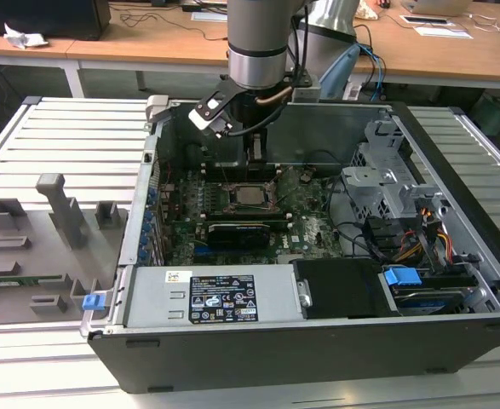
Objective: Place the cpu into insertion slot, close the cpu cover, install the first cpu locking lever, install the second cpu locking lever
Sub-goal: 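Close the cpu cover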
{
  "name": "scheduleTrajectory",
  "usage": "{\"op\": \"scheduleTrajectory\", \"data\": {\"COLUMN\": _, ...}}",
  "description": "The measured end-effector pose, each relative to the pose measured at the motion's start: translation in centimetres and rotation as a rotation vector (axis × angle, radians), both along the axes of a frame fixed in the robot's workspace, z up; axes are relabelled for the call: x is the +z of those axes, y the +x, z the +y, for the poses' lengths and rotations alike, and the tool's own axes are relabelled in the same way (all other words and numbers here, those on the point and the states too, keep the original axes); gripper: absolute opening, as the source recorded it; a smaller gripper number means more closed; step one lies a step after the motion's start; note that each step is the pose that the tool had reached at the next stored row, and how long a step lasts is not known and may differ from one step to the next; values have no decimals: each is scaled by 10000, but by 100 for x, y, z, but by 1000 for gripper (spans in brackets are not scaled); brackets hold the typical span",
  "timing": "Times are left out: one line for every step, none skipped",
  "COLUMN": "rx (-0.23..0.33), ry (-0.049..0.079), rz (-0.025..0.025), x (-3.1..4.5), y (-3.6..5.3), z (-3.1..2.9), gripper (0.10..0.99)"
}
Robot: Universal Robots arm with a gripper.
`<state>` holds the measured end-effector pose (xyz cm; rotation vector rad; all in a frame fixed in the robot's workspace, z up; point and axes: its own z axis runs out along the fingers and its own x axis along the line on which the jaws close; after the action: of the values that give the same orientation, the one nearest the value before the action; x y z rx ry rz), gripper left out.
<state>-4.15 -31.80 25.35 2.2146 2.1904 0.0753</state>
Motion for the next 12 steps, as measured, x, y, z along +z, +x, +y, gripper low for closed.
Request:
{"op": "scheduleTrajectory", "data": {"rx": 0, "ry": -2, "rz": 1, "x": 1, "y": 0, "z": 0, "gripper": 106}}
{"op": "scheduleTrajectory", "data": {"rx": 2, "ry": -5, "rz": 3, "x": 2, "y": -1, "z": -5, "gripper": 106}}
{"op": "scheduleTrajectory", "data": {"rx": 2, "ry": -6, "rz": 4, "x": 2, "y": -2, "z": -13, "gripper": 106}}
{"op": "scheduleTrajectory", "data": {"rx": 0, "ry": -5, "rz": 3, "x": 0, "y": -4, "z": -24, "gripper": 106}}
{"op": "scheduleTrajectory", "data": {"rx": 0, "ry": -4, "rz": 2, "x": -1, "y": -5, "z": -33, "gripper": 106}}
{"op": "scheduleTrajectory", "data": {"rx": 0, "ry": -4, "rz": 2, "x": 0, "y": -5, "z": -38, "gripper": 106}}
{"op": "scheduleTrajectory", "data": {"rx": -2, "ry": -2, "rz": 1, "x": -1, "y": -6, "z": -39, "gripper": 106}}
{"op": "scheduleTrajectory", "data": {"rx": -7, "ry": -3, "rz": 2, "x": -1, "y": -5, "z": -40, "gripper": 106}}
{"op": "scheduleTrajectory", "data": {"rx": -4, "ry": -5, "rz": 2, "x": 0, "y": 2, "z": -40, "gripper": 106}}
{"op": "scheduleTrajectory", "data": {"rx": -5, "ry": -9, "rz": 4, "x": 8, "y": 2, "z": -41, "gripper": 106}}
{"op": "scheduleTrajectory", "data": {"rx": -5, "ry": -9, "rz": 4, "x": 24, "y": 2, "z": -41, "gripper": 106}}
{"op": "scheduleTrajectory", "data": {"rx": -5, "ry": -10, "rz": 3, "x": 70, "y": 2, "z": -40, "gripper": 106}}
